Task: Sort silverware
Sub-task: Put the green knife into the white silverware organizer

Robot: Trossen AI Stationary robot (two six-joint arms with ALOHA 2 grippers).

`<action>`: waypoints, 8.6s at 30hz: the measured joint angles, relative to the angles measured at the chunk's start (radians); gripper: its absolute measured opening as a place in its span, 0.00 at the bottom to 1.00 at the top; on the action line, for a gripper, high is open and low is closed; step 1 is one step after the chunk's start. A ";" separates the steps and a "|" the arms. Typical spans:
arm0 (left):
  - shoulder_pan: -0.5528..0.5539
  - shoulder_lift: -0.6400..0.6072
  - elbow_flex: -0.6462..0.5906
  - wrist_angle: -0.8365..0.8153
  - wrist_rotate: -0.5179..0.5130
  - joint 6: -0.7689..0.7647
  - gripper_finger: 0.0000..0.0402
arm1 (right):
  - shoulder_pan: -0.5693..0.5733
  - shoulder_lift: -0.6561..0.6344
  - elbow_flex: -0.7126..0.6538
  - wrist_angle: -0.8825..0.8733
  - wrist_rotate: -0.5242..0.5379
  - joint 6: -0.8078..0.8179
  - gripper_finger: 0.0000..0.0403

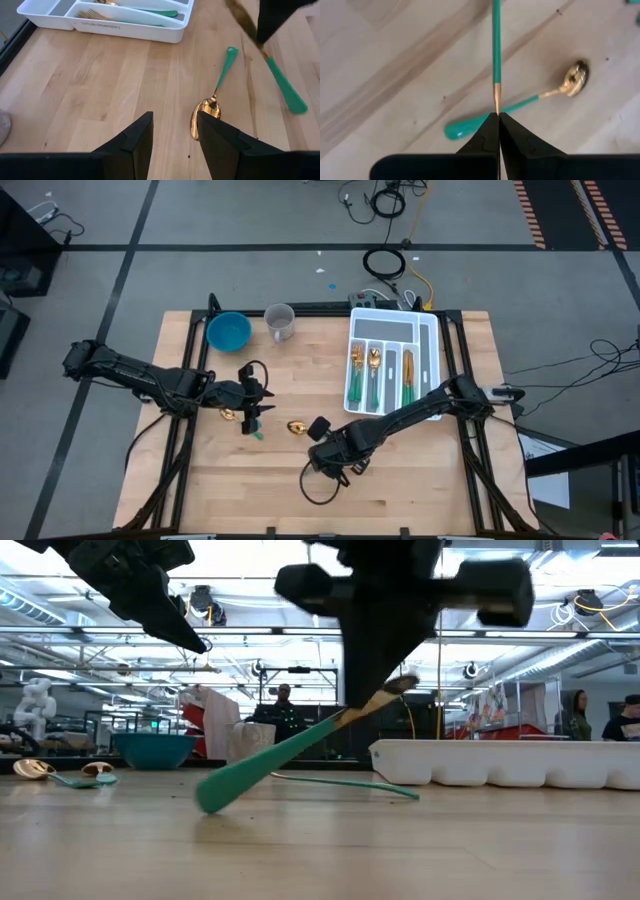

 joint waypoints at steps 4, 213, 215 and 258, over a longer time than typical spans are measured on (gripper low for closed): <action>0.000 0.000 0.000 -0.001 0.000 0.000 0.40 | 0.009 -0.048 0.000 -0.063 0.027 0.033 0.00; 0.064 0.005 -0.082 0.187 -0.194 0.085 0.40 | -0.535 -0.574 -0.938 -0.017 0.130 -1.012 0.00; 0.070 0.005 -0.082 0.187 -0.194 0.085 0.40 | -0.536 -0.574 -0.936 0.007 0.133 -1.025 0.00; 0.074 0.005 -0.082 0.187 -0.192 0.081 0.40 | -0.634 -0.572 -0.938 0.093 -0.166 -0.931 0.00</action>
